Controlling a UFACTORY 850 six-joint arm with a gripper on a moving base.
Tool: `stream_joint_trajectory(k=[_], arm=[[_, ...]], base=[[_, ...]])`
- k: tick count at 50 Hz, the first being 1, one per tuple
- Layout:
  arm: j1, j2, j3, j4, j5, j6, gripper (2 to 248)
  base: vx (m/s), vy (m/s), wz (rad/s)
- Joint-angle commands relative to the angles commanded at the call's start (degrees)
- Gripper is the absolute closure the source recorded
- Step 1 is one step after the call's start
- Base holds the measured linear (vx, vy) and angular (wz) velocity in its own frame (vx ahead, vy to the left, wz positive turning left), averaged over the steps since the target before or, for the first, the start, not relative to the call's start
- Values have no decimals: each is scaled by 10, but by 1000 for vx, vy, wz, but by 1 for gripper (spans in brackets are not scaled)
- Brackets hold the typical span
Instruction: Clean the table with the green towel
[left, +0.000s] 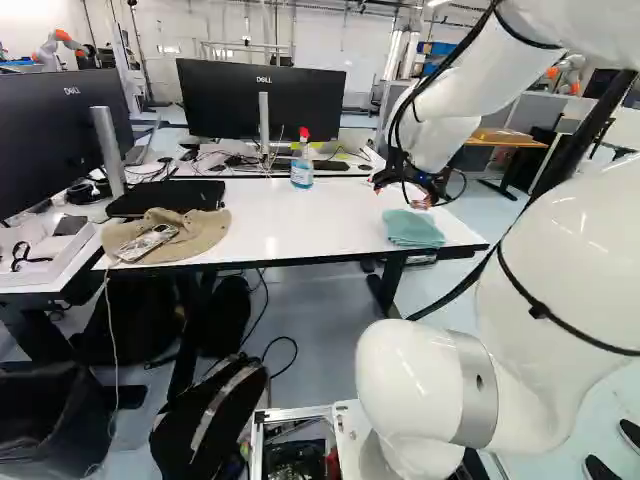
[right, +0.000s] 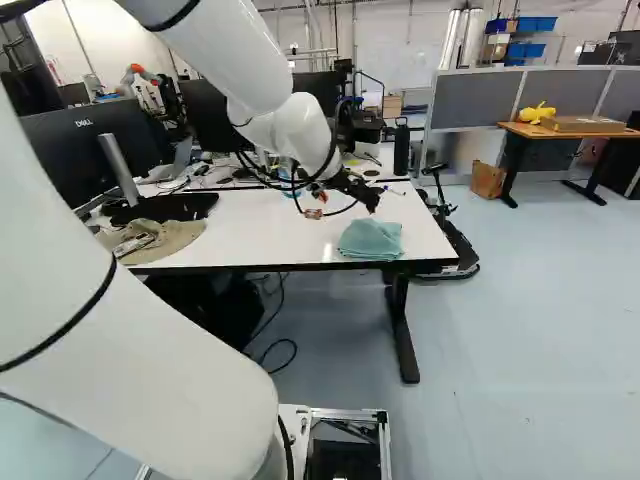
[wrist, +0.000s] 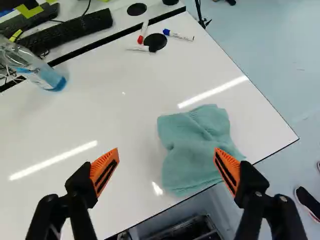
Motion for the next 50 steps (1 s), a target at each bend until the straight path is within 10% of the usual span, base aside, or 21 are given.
stream_joint_trajectory(k=[50], arm=[[109, 36, 33, 0, 0, 0, 3]], base=[[0, 0, 0]])
